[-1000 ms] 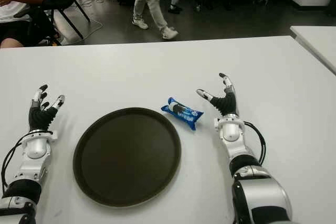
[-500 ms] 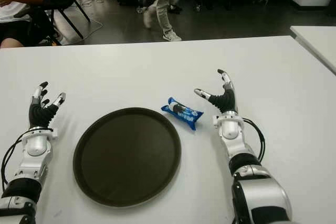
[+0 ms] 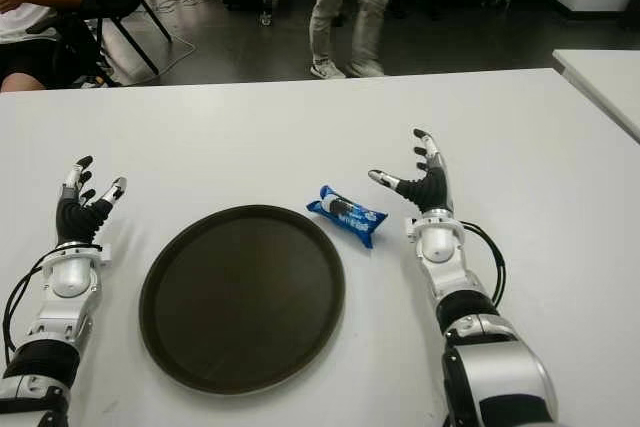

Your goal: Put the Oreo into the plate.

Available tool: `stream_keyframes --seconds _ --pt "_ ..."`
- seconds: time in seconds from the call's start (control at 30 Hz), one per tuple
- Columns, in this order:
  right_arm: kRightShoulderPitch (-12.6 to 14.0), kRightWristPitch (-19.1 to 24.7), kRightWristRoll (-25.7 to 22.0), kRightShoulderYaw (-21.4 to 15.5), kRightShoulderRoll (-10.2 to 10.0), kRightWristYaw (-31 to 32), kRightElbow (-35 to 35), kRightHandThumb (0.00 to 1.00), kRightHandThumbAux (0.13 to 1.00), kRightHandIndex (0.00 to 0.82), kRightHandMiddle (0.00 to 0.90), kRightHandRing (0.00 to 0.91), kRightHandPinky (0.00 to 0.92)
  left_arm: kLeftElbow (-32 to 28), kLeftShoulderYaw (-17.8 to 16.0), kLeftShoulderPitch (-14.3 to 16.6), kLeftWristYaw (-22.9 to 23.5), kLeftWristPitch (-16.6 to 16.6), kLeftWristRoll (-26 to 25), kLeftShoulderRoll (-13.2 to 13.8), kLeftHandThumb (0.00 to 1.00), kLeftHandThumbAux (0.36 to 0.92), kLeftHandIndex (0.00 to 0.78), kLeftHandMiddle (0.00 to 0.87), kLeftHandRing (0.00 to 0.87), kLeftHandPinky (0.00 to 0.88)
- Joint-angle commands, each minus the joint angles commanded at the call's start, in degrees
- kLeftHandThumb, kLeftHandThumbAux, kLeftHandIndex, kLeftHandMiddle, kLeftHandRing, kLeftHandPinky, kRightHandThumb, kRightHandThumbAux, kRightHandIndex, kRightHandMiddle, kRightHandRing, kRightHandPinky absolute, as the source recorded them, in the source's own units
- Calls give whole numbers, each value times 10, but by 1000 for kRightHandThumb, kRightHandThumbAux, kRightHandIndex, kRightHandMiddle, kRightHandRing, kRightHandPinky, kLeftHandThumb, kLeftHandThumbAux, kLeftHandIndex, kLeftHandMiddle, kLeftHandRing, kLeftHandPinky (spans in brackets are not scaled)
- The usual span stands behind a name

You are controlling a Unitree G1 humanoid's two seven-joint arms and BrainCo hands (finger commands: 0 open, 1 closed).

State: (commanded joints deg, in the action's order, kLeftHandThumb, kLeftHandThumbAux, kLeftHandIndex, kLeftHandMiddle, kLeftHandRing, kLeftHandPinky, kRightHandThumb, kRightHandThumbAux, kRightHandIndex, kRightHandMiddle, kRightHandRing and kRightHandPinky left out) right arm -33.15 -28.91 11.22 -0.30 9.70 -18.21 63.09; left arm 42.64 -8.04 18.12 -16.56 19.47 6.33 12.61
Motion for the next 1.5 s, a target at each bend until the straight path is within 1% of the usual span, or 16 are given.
stream_keyframes --seconds 0.2,0.43,0.5,0.57,0.6,0.67,0.73,0.77,0.83,0.93,1.1,1.13,1.2,1.27,1.4,1.5 --pt "1 6 10 7 8 -5 -10 0 768 0 177 255 256 -4 4 -1 -3 0 2 -5 0 620 48 47 8 1" --pt "1 8 26 13 24 -9 -54 0 781 0 105 147 161 -9 4 0 -2 -2 -2 -15 0 628 53 48 17 16" --pt "4 9 31 15 26 -10 -66 0 781 0 107 152 174 -9 4 1 -2 -3 -2 -17 0 629 53 47 16 17" --pt "7 12 35 18 28 -10 -78 0 782 0 107 171 238 -9 3 2 -2 -4 -3 -19 0 625 54 49 17 18" --pt "8 15 36 19 28 -10 -84 0 785 0 106 231 335 -9 3 2 -2 -5 -3 -20 0 623 54 52 18 19" --pt "13 25 40 21 30 -8 -105 0 786 0 116 311 433 -10 2 2 -3 -9 -4 -22 0 627 51 54 21 21" --pt "21 46 52 28 35 -4 -134 0 786 0 132 373 490 -6 0 4 -4 -12 -6 -25 0 634 47 56 24 23" --pt "25 57 57 32 37 -2 -147 4 777 0 169 439 513 -4 0 5 -4 -14 -7 -26 0 644 43 56 26 24" --pt "32 83 68 39 42 6 -176 6 764 0 218 527 548 -3 -2 6 -4 -17 -9 -27 0 655 38 56 28 24" --pt "40 121 76 43 45 20 -215 3 752 0 252 587 564 -1 -3 6 -5 -17 -9 -28 0 662 35 55 29 24" --pt "64 219 105 60 56 64 -328 0 733 0 294 623 555 0 -5 7 -6 -18 -10 -32 0 665 33 45 24 23" --pt "72 256 125 71 59 83 -374 0 712 0 291 556 488 0 -6 8 -4 -17 -13 -34 1 669 34 43 22 23" --pt "82 307 153 88 64 109 -435 0 694 0 299 508 432 1 -8 8 -2 -17 -16 -37 1 673 34 41 19 21" --pt "86 335 171 98 67 122 -461 0 676 0 296 456 377 2 -8 9 0 -16 -19 -38 2 674 33 39 15 20" --pt "89 382 209 116 77 146 -497 0 613 0 145 207 167 4 -8 10 3 -14 -24 -41 8 680 33 43 14 19" --pt "86 408 232 129 81 159 -513 0 573 0 80 108 110 6 -8 10 7 -12 -28 -42 16 687 31 44 16 18"
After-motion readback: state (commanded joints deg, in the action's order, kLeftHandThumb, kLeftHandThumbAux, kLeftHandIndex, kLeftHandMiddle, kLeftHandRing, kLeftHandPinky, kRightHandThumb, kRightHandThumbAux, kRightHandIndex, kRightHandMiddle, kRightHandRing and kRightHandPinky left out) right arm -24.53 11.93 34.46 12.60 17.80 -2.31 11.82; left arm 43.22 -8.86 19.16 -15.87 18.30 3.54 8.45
